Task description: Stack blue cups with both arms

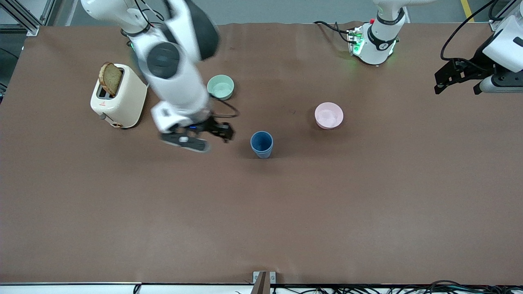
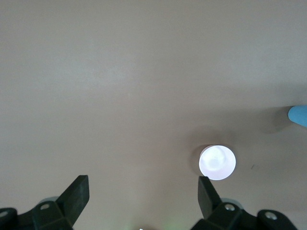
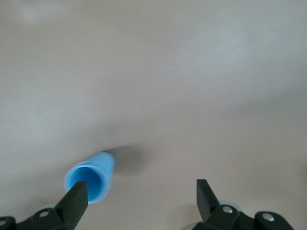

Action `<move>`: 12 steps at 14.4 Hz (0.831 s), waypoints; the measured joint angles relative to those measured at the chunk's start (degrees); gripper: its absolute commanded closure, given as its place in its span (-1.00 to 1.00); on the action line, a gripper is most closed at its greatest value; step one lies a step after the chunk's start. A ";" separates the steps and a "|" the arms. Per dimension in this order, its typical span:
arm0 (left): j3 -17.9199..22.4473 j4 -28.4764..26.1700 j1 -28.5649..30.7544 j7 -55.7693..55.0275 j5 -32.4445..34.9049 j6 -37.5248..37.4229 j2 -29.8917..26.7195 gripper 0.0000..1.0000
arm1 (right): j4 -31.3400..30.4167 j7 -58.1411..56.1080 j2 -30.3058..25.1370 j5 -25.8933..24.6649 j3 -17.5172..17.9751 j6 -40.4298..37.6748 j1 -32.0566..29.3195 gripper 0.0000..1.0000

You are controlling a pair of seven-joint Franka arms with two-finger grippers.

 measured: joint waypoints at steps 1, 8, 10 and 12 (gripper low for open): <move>0.02 -0.02 0.02 0.00 0.00 0.01 0.00 -1.00 | -0.05 -3.12 -2.66 -0.06 -0.10 -2.92 -3.77 -1.00; 0.07 -0.19 0.09 2.41 0.00 0.01 0.00 -1.00 | -0.99 -32.08 -11.98 -1.24 -0.27 -11.81 -29.89 -1.00; 0.08 -0.21 0.09 2.56 0.00 0.01 0.00 -1.00 | -1.33 -37.08 -12.56 -1.34 -0.19 -11.82 -33.31 -1.00; 0.06 -0.22 0.09 2.58 0.00 0.01 0.00 -1.00 | -1.53 -38.33 -12.57 -1.34 0.48 -11.71 -34.26 -1.00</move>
